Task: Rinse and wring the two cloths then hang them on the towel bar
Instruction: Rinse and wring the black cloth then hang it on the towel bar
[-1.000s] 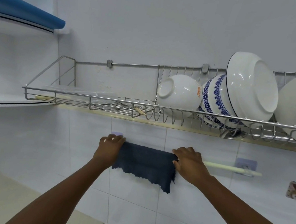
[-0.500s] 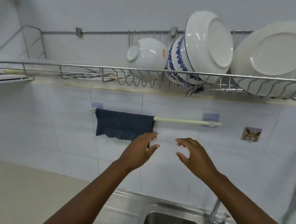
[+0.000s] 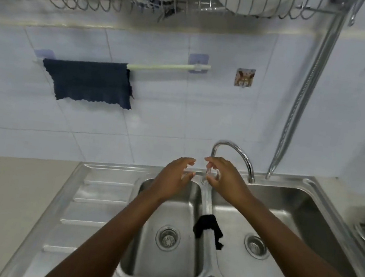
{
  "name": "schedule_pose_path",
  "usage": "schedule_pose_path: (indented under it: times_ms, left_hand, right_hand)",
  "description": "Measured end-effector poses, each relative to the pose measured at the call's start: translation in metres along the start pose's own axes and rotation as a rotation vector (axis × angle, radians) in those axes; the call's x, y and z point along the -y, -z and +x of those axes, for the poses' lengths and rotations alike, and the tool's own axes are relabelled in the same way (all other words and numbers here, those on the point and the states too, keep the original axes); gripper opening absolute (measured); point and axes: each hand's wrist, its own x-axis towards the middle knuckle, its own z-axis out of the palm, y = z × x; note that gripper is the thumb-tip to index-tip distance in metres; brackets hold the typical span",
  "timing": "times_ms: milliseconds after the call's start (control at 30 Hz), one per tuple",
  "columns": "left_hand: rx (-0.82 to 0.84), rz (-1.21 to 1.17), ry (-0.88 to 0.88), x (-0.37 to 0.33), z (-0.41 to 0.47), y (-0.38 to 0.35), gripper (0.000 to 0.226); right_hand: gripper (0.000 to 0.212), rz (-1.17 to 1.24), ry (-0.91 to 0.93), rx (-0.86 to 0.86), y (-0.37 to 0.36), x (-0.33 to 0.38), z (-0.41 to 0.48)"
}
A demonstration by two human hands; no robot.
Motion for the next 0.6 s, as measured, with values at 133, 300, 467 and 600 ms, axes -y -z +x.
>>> schedule_pose_path:
  times_ms: [133, 300, 467, 600]
  left_hand:
    - [0.076, -0.005, -0.030, 0.000, -0.022, -0.055, 0.032]
    - [0.168, 0.002, 0.128, 0.012, -0.051, -0.101, 0.036]
    - [0.203, -0.033, 0.243, 0.021, -0.069, -0.118, 0.038]
    - [0.180, -0.082, 0.316, 0.029, -0.078, -0.120, 0.036]
  right_hand:
    - [0.041, -0.002, -0.085, 0.034, -0.013, -0.031, -0.037]
    - [0.042, 0.005, -0.250, 0.150, -0.040, -0.068, -0.069]
    - [0.028, -0.149, -0.478, 0.397, -0.076, -0.096, -0.080]
    - [0.027, -0.164, -0.571, 0.507, -0.100, -0.105, -0.072]
